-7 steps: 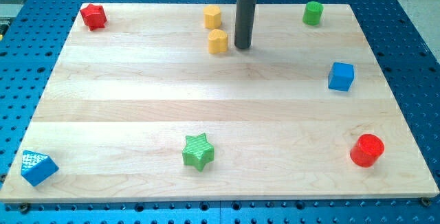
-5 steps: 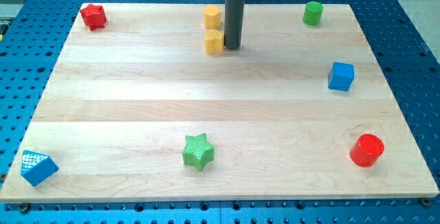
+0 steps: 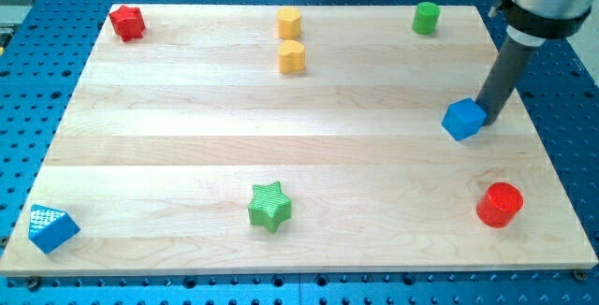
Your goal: Bring the cube below the heart
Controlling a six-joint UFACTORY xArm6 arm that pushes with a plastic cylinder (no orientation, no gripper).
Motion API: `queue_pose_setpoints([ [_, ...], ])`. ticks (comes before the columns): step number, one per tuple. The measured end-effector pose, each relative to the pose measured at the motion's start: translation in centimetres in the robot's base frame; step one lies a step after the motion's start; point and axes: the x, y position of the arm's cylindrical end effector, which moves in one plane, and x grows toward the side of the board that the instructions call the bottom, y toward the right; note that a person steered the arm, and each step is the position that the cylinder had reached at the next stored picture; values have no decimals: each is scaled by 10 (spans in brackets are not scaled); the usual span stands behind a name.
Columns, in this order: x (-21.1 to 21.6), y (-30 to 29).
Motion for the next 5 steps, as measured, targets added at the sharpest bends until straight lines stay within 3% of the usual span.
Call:
queue_pose_setpoints([
  [1, 4, -39],
  [3, 69, -56],
  [5, -16, -158],
])
